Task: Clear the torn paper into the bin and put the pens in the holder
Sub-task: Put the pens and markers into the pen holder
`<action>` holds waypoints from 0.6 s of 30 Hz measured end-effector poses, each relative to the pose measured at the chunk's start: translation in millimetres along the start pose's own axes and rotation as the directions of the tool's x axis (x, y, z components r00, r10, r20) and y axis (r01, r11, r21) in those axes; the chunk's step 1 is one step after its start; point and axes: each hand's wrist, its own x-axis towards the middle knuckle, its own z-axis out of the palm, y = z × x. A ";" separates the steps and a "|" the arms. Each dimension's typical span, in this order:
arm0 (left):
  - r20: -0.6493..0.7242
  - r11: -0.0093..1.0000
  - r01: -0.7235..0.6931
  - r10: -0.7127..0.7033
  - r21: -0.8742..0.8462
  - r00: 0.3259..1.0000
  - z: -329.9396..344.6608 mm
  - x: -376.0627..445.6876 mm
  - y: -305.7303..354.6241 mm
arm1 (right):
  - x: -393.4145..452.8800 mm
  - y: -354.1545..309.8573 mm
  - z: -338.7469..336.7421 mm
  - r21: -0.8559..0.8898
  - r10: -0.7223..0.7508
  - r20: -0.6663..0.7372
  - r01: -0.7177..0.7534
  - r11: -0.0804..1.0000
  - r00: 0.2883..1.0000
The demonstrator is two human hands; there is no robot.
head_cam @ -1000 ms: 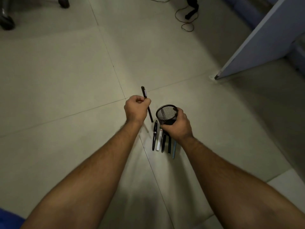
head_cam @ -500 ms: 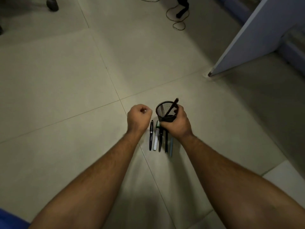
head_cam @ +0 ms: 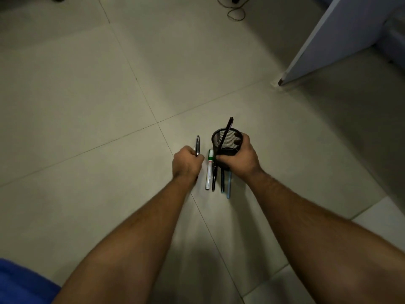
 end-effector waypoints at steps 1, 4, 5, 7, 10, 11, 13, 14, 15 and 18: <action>-0.014 0.993 0.011 -0.013 -0.115 1.000 -7.2 4.5 3.9 | 0.3 -1.3 1.7 0.000 0.010 0.003 -0.010 1.000 1.000; 0.026 0.884 0.004 0.009 -0.467 1.000 -31.6 9.0 27.4 | 2.2 -2.0 6.8 0.007 0.037 -0.027 -0.036 0.999 0.999; 0.025 0.836 -0.021 0.041 -0.548 0.999 -38.6 9.5 37.1 | 3.4 -0.6 7.7 0.014 0.042 -0.039 -0.041 0.999 0.998; -0.013 0.763 -0.079 0.092 -0.642 0.996 -49.1 10.2 55.1 | 4.2 0.6 8.2 0.008 0.040 -0.041 -0.039 0.999 0.998; 0.016 0.696 -0.089 0.143 -0.713 0.990 -48.2 8.6 70.4 | 2.9 -0.1 9.7 0.008 0.035 -0.052 -0.035 0.999 0.998; 0.061 0.714 -0.077 0.165 -0.696 0.984 -43.4 6.6 70.6 | 2.9 -0.6 10.9 0.023 0.028 -0.053 -0.027 0.999 0.998; 0.127 0.856 -0.149 0.241 -0.495 0.962 -32.8 0.8 66.8 | 3.2 -3.3 13.6 0.059 0.018 -0.044 -0.015 0.998 0.999; 0.107 0.908 -0.228 0.280 -0.351 0.954 -29.4 -2.0 63.9 | 4.0 -5.4 14.8 0.072 0.022 -0.035 -0.020 0.997 0.999; 0.040 0.926 -0.268 0.289 -0.267 0.957 -27.0 -2.7 58.5 | 4.6 -6.3 15.3 0.085 0.030 -0.031 -0.027 0.996 0.999; -0.107 0.918 -0.178 0.149 -0.354 0.983 -25.2 -0.7 39.7 | 6.6 -4.2 10.3 0.110 0.063 -0.075 -0.055 0.992 0.995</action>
